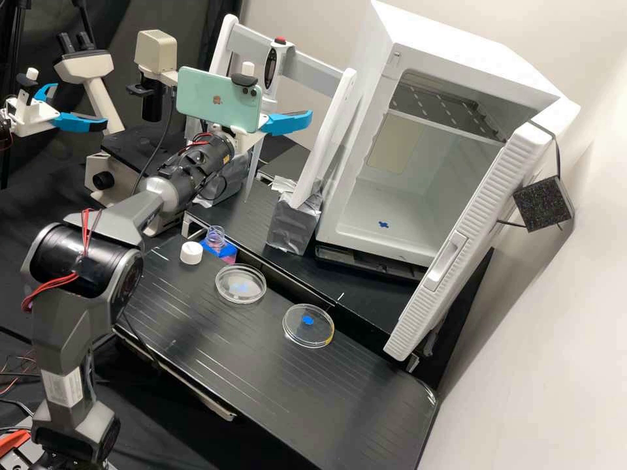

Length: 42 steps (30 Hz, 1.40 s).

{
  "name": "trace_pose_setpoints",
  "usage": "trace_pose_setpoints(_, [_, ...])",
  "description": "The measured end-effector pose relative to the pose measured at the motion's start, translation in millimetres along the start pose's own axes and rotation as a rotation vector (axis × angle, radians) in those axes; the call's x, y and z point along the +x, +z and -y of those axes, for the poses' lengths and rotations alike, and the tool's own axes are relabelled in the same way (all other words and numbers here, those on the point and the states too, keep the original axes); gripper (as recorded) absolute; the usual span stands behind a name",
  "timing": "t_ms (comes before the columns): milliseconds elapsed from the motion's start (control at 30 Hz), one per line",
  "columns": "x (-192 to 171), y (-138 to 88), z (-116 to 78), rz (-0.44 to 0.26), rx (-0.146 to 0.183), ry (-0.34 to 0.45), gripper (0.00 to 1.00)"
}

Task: Use the pipette

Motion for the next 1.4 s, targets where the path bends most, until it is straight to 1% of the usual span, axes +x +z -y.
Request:
trace_pose_setpoints(167, [4.2, 1.6, 2.9, 0.020, -0.002, -0.017, 0.00])
trace_pose_setpoints(233, [4.3, 1.2, 2.8, 0.019, -0.010, -0.021, 0.00])
trace_pose_setpoints(367, [4.7, -2.4, 1.5, 0.016, 0.000, -0.016, 0.00])
trace_pose_setpoints(567, [4.7, -3.3, 1.3, 0.017, -0.015, -0.015, 0.00])
trace_pose_setpoints(667, [4.2, -4.8, 2.9, 0.021, 0.005, -0.019, 0.00])
trace_pose_setpoints(733, [4.2, -6.8, 2.9, 0.016, 0.006, -0.019, 0.00])
trace_pose_setpoints(967, [4.6, -12.3, 2.0, 0.001, -0.031, -0.016, 0.00])
trace_pose_setpoints(1133, [3.9, -15.1, 4.0, -0.006, -0.040, -0.021, 0.00])
trace_pose_setpoints(1333, [3.5, -16.5, 5.0, -0.009, -0.060, -0.024, 0.00])
trace_pose_setpoints(1400, [3.4, -16.6, 5.2, -0.008, -0.058, -0.025, 0.00])
